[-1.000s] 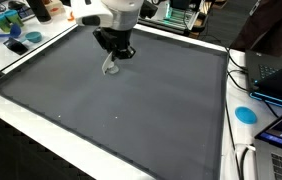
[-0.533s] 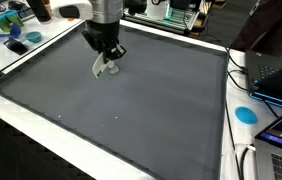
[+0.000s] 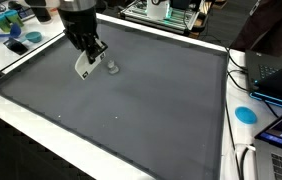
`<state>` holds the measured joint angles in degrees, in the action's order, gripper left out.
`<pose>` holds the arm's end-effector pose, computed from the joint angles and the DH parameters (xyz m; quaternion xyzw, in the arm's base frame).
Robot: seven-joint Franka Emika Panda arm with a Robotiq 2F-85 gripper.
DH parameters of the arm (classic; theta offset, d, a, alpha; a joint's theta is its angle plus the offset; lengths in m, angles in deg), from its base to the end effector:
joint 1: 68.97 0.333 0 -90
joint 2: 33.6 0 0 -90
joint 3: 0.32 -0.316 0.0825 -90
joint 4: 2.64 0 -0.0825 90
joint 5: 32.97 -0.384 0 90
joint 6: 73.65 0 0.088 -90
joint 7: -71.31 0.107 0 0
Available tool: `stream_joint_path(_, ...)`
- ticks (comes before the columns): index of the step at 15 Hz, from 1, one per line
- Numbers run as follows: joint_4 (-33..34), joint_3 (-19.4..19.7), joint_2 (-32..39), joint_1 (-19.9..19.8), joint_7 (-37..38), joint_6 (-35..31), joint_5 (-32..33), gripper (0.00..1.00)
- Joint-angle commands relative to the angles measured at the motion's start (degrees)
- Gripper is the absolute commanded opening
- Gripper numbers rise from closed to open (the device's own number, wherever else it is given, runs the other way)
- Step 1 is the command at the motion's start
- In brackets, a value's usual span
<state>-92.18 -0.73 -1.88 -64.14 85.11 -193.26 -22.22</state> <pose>0.6907 0.0534 0.3209 0.9964 -0.0275 -0.0010 0.0802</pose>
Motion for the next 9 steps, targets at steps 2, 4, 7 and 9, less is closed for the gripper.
stream_joint_path(2, -6.29, -0.16, -4.46, -3.33, -5.43, -4.79, -5.22, 0.01)
stream_joint_path(4, -8.83, -0.76, -6.12, -5.06, -8.94, -7.52, -8.05, 0.01)
stream_joint_path(7, -13.19, -2.03, -8.82, -7.99, -16.26, -11.37, -14.11, 0.01)
stream_joint_path(9, -16.82, -2.59, -10.88, -9.70, -21.27, -13.77, -18.02, 0.01)
